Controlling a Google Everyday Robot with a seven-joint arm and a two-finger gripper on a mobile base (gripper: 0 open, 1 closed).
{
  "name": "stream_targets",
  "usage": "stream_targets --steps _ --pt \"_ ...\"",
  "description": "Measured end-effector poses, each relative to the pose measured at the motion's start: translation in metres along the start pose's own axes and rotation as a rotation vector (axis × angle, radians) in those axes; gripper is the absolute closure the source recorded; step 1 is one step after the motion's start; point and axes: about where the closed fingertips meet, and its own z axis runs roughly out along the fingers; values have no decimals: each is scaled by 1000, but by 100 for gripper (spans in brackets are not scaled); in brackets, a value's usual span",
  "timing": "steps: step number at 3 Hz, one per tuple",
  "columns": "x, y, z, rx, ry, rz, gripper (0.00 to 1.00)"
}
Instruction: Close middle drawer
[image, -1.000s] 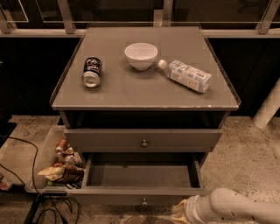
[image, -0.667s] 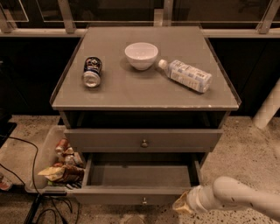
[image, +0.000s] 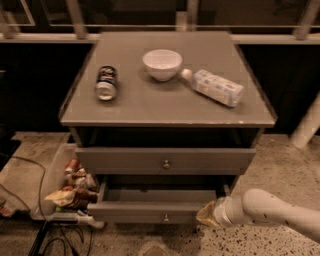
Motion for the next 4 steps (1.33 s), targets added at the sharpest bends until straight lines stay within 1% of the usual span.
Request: stream_targets --steps 1,4 --pt "0 1 -1 0 0 0 82" --pt "0 1 0 0 0 0 12"
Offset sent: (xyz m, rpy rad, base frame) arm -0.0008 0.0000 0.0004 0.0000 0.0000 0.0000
